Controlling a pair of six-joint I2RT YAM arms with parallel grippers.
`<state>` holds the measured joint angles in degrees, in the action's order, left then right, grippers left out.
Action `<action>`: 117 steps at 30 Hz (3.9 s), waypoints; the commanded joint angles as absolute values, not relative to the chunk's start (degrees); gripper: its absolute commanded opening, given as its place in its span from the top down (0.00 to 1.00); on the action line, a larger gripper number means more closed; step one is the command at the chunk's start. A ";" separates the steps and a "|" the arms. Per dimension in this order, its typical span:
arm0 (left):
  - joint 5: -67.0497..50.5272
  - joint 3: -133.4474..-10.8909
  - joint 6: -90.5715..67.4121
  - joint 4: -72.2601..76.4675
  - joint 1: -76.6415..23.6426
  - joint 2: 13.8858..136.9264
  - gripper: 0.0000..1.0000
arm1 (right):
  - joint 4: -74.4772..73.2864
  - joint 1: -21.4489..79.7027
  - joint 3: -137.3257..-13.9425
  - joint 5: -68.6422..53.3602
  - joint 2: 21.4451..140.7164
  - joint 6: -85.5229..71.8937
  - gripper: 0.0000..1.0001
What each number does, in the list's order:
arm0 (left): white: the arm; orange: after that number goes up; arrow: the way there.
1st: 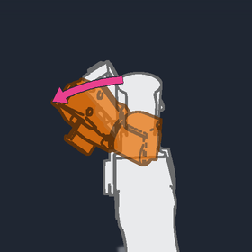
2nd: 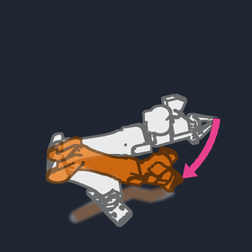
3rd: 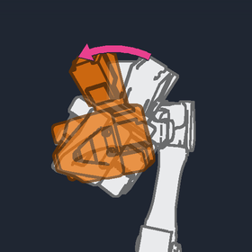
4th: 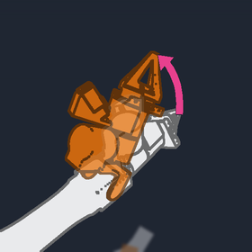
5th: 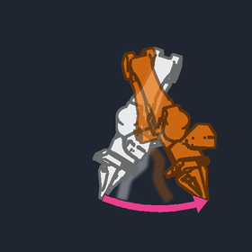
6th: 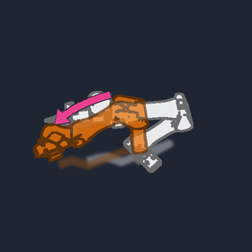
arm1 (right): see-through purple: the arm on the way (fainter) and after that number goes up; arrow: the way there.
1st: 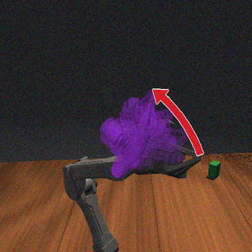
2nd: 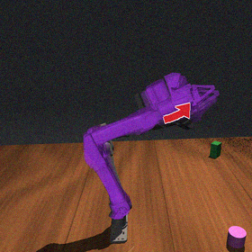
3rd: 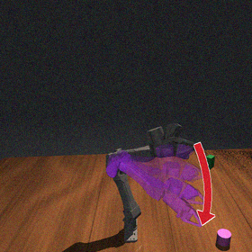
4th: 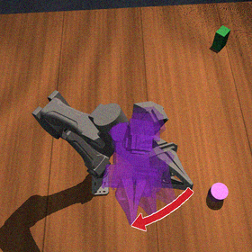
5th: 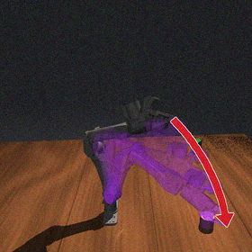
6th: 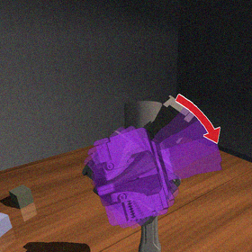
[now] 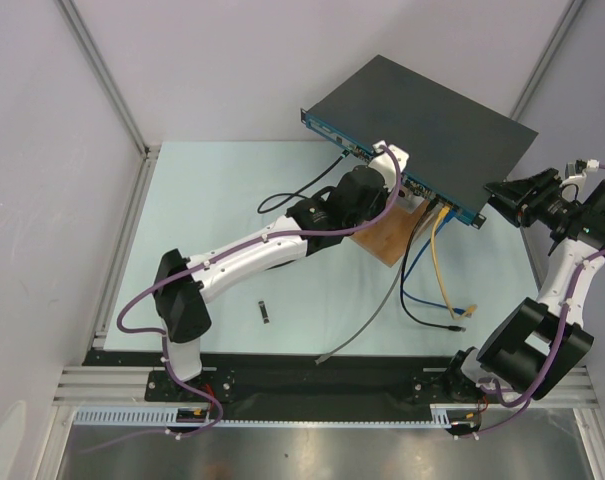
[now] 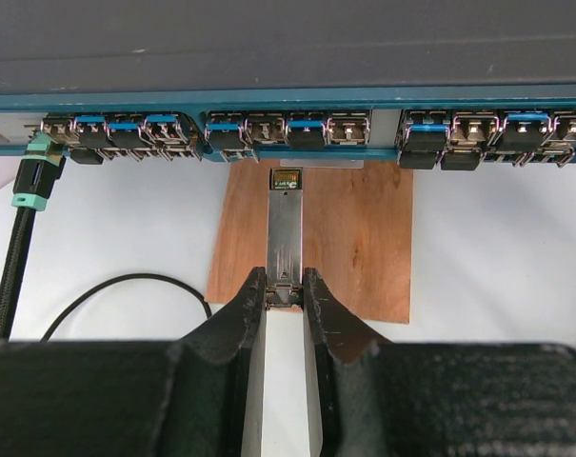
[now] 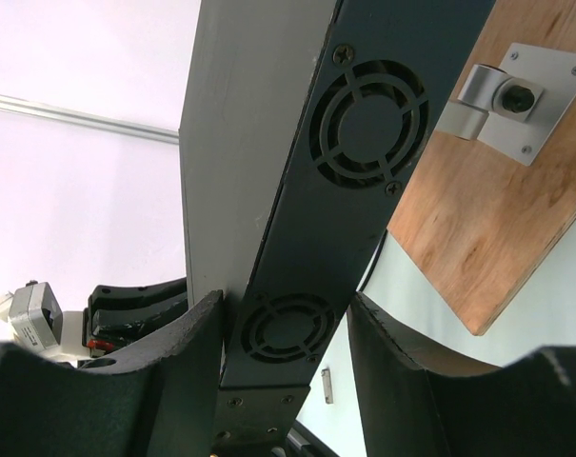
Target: Insert the plug into the switch port
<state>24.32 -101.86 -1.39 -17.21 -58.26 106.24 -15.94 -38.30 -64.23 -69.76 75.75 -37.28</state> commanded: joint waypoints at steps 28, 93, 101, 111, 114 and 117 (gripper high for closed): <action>23.65 -107.31 -1.41 -13.89 -56.87 108.37 1.00 | -15.12 -36.56 -64.25 -70.40 77.08 -33.31 1.00; 7.74 -107.84 -0.26 -21.45 -51.50 103.80 0.66 | -20.92 -35.24 -67.76 -70.31 79.54 -26.98 1.00; 7.47 -111.09 -0.35 -20.66 -51.50 107.31 0.87 | -21.44 -35.33 -68.03 -70.23 79.54 -26.72 1.00; 6.77 -112.59 -0.18 -18.37 -51.50 109.51 0.90 | -21.88 -35.42 -67.85 -69.79 79.54 -26.63 1.00; 6.77 -113.38 -0.26 -17.93 -51.50 110.13 0.90 | -21.80 -35.42 -67.76 -69.79 79.54 -26.63 1.00; 6.86 -114.17 -0.35 -17.32 -51.50 110.74 0.90 | -21.80 -35.42 -67.76 -69.79 79.45 -26.54 1.00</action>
